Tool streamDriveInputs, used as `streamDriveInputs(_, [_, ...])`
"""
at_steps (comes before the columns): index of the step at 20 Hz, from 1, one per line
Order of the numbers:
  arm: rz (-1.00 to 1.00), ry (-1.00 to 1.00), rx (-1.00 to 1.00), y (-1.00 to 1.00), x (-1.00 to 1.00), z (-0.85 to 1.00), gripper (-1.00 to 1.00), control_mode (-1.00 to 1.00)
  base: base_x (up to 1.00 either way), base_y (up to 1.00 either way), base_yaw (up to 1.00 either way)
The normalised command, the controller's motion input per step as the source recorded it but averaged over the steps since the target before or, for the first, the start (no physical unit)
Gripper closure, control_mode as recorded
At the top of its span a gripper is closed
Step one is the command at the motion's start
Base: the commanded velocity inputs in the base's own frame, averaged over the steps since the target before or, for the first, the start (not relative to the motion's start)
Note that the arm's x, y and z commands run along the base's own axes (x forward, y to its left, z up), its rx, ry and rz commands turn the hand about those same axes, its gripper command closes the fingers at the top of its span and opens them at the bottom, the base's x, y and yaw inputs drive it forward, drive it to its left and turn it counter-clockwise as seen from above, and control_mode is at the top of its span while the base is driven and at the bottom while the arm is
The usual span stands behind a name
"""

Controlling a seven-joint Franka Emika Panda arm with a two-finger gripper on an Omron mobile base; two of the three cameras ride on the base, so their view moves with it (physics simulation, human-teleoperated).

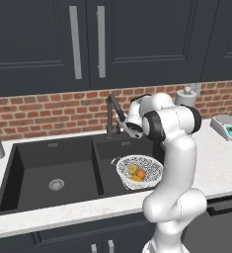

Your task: Put the colander in the sink, put the tangerine, mango, kiwi in the colander, and turn on the sink faucet and pour water over the colander.

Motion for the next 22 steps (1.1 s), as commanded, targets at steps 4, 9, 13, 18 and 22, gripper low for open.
streamDriveInputs(4, [0.00,0.02,0.00,0.06,0.31,-0.10,-1.00,-1.00,0.00,0.00,0.00])
streamDriveInputs(9, [0.00,0.00,0.00,0.09,0.27,-0.08,-1.00,-1.00,0.00,0.00,0.00])
streamDriveInputs(13, [0.00,0.01,0.00,0.08,0.26,-0.11,-1.00,-1.00,0.00,0.00,0.00])
streamDriveInputs(18, [0.00,0.01,0.00,0.02,0.28,-0.08,1.00,-1.00,0.00,0.00,0.00])
streamDriveInputs(22, [-0.02,0.00,0.00,-0.08,0.11,-0.04,1.00,-1.00,0.00,0.00,0.00])
